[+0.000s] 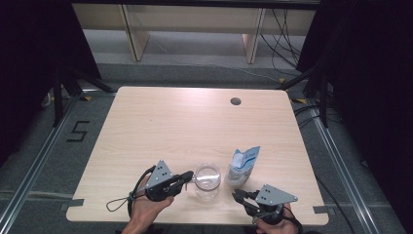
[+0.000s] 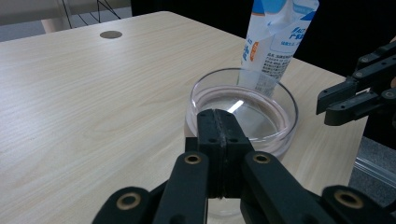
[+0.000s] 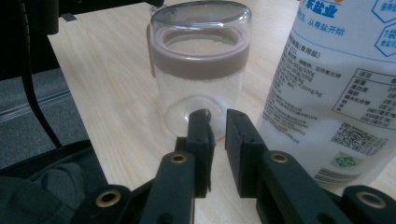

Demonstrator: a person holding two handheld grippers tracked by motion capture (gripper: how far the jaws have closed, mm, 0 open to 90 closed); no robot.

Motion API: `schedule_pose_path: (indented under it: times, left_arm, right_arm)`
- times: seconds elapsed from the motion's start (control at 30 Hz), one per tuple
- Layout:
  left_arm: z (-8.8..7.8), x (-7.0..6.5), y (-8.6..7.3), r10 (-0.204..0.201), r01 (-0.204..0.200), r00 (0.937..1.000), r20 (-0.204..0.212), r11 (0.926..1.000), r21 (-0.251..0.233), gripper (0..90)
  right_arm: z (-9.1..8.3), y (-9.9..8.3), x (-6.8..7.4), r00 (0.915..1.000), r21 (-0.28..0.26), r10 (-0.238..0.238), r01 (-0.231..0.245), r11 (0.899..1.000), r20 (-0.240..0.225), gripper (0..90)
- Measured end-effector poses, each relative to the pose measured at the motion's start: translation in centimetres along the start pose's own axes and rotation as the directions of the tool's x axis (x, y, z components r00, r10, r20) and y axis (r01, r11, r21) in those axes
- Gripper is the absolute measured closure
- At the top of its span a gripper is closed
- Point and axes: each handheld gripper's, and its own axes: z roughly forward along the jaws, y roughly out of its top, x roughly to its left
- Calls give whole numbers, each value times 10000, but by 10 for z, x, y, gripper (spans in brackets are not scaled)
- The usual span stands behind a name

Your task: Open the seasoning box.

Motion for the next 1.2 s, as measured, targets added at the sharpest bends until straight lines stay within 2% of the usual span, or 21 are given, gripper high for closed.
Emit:
schedule_pose_path:
  times: [0.1, 0.13, 0.17, 0.3, 0.37, 0.5, 0.53, 0.57, 0.6, 0.7, 0.87, 0.9, 0.93, 0.97, 1.0, 1.03, 1.1, 1.13, 1.2]
  left_arm:
    - [1, 1, -1, -33, 34, 10000, 62, 9999, -140, 892]
    - [1, 1, -2, -17, 18, 10000, 61, 9999, -144, 892]
    - [1, 0, -2, -156, 157, 9999, 51, 9997, -168, 892]
    - [-1, 1, -3, -50, 49, 10000, -44, 9999, -155, 892]
    - [-1, 1, -3, -89, 89, 10000, -29, 9998, -178, 892]
    - [-1, 1, -4, -105, 105, 9999, -26, 9998, -193, 892]
    - [-1, 1, -4, -133, 132, 9999, -37, 9997, -212, 892]
    - [-1, 0, -4, -269, 268, 9996, -60, 9994, -200, 892]
    - [-1, 1, -4, -166, 166, 9999, -26, 9997, -187, 892]
    - [-1, 2, -4, -193, 193, 9998, -4, 9996, -197, 892]
    - [-1, 2, -4, -210, 210, 9998, 19, 9995, -227, 892]
    - [0, 2, -5, -237, 239, 9997, 89, 9992, -334, 892]
    - [-1, 3, -5, -226, 229, 9997, 89, 9992, -337, 892]
    - [-1, 3, -5, -214, 219, 9997, 141, 9992, -336, 891]
    - [-1, 3, -5, -207, 209, 9998, 83, 9993, -315, 892]
    - [-1, 2, -5, -394, 395, 9992, 23, 9989, -246, 892]
    - [-1, 2, -5, -388, 388, 9992, 26, 9989, -260, 892]
    - [-1, 3, -5, -307, 310, 9995, 100, 9990, -328, 892]
    - [-2, 3, -5, -391, 393, 9992, 58, 9989, -241, 891]
  right_arm:
    - [4, 2, 0, 9999, -150, 87, -89, 9998, -121, 826]
    - [6, 3, 0, 10000, -146, 54, -53, 9999, 70, 833]
    - [6, 3, 0, 10000, -146, 54, -53, 9999, 70, 833]
    - [11, 6, 3, 9999, -47, 43, -44, 10000, -114, 837]
    - [15, 7, 3, 9998, -65, -116, 115, 9999, -159, 834]
    - [18, 8, 3, 9998, -109, -142, 140, 9998, -144, 839]
    - [18, 9, 2, 9993, -193, -370, 368, 9991, -82, 844]
    - [19, 11, 3, 9995, -90, -248, 246, 9997, -207, 851]
    - [20, 12, 4, 9996, -132, -220, 218, 9997, -156, 855]
    - [22, 13, 5, 9997, -100, -182, 181, 9998, -144, 866]
    - [26, 17, 4, 9993, -261, -295, 289, 9992, -218, 877]
    - [26, 18, 5, 9996, -239, -139, 133, 9996, -248, 878]
    - [29, 19, 5, 9995, -487, -239, 228, 9986, -213, 879]
    - [29, 20, 5, 9993, -421, -103, 89, 9991, -346, 880]
    - [31, 21, 6, 9995, -498, -235, 224, 9985, -216, 881]
    - [31, 23, 5, 9991, -358, -298, 287, 9989, -308, 884]
    - [34, 24, 5, 9990, -353, -296, 285, 9990, -320, 884]
    - [35, 25, 6, 9991, -242, -152, 143, 9996, -396, 885]
    - [36, 28, 5, 9988, -389, -326, 312, 9988, -357, 887]
